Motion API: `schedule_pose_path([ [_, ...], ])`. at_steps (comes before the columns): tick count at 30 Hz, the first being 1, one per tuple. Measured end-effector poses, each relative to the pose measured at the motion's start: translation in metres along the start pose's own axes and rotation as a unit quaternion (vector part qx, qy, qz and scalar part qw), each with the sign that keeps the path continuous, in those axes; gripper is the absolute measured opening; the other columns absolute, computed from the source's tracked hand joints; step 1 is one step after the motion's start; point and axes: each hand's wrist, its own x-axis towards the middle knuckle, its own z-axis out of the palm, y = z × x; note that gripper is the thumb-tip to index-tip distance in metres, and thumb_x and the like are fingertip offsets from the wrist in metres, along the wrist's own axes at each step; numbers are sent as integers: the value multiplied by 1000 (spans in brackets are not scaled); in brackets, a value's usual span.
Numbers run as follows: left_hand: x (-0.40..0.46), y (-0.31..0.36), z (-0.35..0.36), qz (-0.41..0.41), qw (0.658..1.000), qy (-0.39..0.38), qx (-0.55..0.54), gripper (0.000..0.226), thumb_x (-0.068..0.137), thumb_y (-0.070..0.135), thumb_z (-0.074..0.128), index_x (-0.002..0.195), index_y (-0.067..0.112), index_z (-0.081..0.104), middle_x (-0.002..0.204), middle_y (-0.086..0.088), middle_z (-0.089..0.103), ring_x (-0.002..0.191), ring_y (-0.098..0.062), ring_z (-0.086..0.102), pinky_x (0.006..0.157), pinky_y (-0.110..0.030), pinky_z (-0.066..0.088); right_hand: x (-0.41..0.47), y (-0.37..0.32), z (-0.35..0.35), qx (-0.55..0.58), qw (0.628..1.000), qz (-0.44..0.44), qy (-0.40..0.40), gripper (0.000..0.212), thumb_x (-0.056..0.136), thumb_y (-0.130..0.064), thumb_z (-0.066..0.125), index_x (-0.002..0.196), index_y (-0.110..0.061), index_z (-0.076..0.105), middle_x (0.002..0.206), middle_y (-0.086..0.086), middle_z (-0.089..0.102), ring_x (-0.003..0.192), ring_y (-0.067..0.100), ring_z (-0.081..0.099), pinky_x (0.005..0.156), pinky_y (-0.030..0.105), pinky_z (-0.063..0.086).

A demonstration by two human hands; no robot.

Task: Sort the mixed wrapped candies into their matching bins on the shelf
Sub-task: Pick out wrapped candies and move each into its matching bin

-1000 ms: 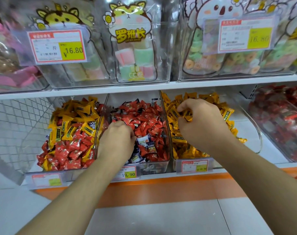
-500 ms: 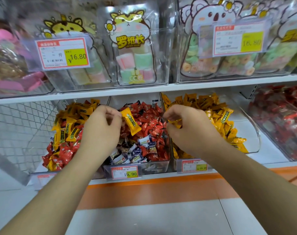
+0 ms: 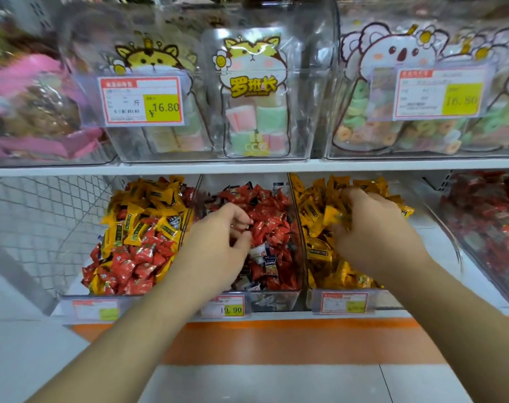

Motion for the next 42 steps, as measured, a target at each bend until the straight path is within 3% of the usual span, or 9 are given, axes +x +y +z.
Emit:
schedule_pose_path([
  [4,6,-23,-19,23,985,1,172,39,97,24,67,134,28,57,140,11,55,132,-14,51,112,-32,39,-1,-3,2,11,1000,-19,-8,48,95,-21,65,141,-13,53,132,9,58,123,30,53,90,37,48],
  [10,10,-62,-41,13,979,-48,196,61,100,35,62,156,26,39,163,11,32,147,-16,38,119,-31,32,-9,-33,24,88,983,-151,-52,51,97,-21,66,146,-22,52,146,-4,54,136,17,50,108,28,43],
  [13,7,-79,-42,14,976,-96,194,72,102,43,56,164,29,21,170,20,5,156,-7,17,125,-27,18,-12,-48,37,83,974,-199,-71,49,97,-25,66,144,-28,55,146,-9,56,137,14,49,114,37,43],
  [17,6,-90,-40,20,978,-113,172,76,103,49,52,165,33,12,167,27,-10,156,-6,12,128,-34,17,-9,-78,54,42,960,-269,-68,40,97,-25,65,136,-29,61,135,-10,63,132,17,49,113,44,35],
  [23,8,-95,-36,13,983,-115,143,75,103,50,52,165,35,12,165,31,-15,155,-8,20,125,-35,26,1,-101,94,94,921,-237,-294,38,96,-42,66,134,-38,62,130,-10,63,111,10,61,98,37,55],
  [28,8,-98,-38,21,982,-124,138,77,102,53,52,164,35,11,164,33,-18,155,-6,21,124,-34,27,23,-84,105,10,938,-218,-270,68,91,-55,70,152,-43,43,157,-11,39,144,16,38,117,38,38],
  [35,5,-93,-41,25,979,-128,154,77,102,52,54,164,35,13,165,31,-19,152,-11,29,117,-33,38,30,-79,112,23,952,-186,-244,80,89,-34,77,158,-35,37,169,-5,22,156,20,20,125,40,28],
  [38,5,-92,-41,24,979,-126,156,76,102,52,54,164,35,13,165,30,-19,153,-12,27,117,-33,38,27,-81,106,44,959,-183,-211,73,89,-21,77,154,-29,45,163,-3,37,152,20,30,121,36,32],
  [42,7,-93,-38,21,980,-123,153,77,101,52,55,164,34,13,165,30,-21,155,-11,23,119,-33,36,22,-88,99,92,959,-198,-179,48,90,-12,73,133,-32,65,133,-10,64,122,9,58,105,31,52],
])
